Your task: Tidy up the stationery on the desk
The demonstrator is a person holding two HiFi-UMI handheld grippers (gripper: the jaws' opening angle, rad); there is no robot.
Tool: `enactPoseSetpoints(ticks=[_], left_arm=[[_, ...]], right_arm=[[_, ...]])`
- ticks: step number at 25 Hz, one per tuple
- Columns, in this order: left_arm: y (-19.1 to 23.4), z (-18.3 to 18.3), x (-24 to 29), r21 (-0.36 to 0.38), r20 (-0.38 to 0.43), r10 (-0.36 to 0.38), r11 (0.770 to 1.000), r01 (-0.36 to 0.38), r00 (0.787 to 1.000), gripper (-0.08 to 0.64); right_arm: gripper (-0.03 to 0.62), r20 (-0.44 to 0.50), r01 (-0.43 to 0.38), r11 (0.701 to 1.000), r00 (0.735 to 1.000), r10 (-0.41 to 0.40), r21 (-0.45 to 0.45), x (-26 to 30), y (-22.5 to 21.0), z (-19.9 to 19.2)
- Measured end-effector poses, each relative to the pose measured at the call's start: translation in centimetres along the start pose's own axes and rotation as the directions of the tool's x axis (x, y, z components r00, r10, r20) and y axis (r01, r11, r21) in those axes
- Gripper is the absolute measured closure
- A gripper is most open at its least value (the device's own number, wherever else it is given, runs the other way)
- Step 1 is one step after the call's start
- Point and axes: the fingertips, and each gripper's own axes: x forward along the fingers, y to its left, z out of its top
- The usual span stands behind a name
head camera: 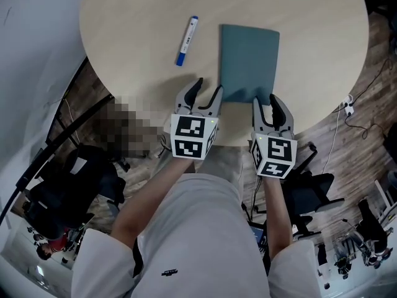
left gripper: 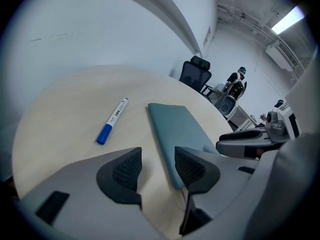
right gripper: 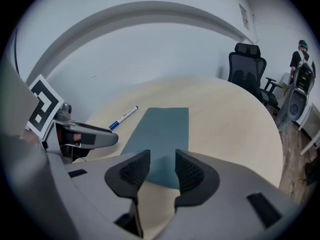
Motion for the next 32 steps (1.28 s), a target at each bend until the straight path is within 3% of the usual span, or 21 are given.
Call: enactPoseSetpoints(ticks=[3,5,7,10,17,26,32], left_arm=[[1.2,1.1,-0.8,0.004,0.034,-0.005,1.000,0.005,0.999,0.368],[2.3,1.5,-1.3,0.002,0.053,-0.016,1.000,0.016,0.998,0.383],[3.2,1.8,-1.7,-0.016,0.071,-0.030,0.999,0.031,0.997,0.383],[4.3,2.3,-2.3,-0.024,0.089,-0.019,0.999,0.022,0.996,0.383],[7.9,2.2,-1.7,0.005,0.052,0.077,0.997,-0.077,0.996,0.383],[9.7,3.4,0.1,0.071,0.032,0.091,0.993,-0.093,0.995,0.383],[10.5,3.2,2.0,0.104,-0.048,0.101,0.990,-0.096,0.994,0.383]], right_arm=[[0.431,0.034,-0.033,0.999,0.999,0.032,0.022,0.3,1.4,0.8],[0.477,0.051,-0.055,0.998,0.997,0.054,0.024,0.6,2.6,1.3],[0.532,0.033,-0.073,0.997,0.997,0.074,-0.016,1.1,3.9,1.4],[0.532,0.015,-0.087,0.995,0.996,0.088,-0.051,1.7,5.2,1.6],[0.532,0.013,-0.119,0.992,0.993,0.120,-0.049,2.6,7.0,2.0],[0.532,0.003,-0.127,0.991,0.992,0.127,-0.047,3.3,7.7,1.9],[0.532,-0.006,-0.141,0.990,0.990,0.140,-0.022,4.0,7.7,2.1]])
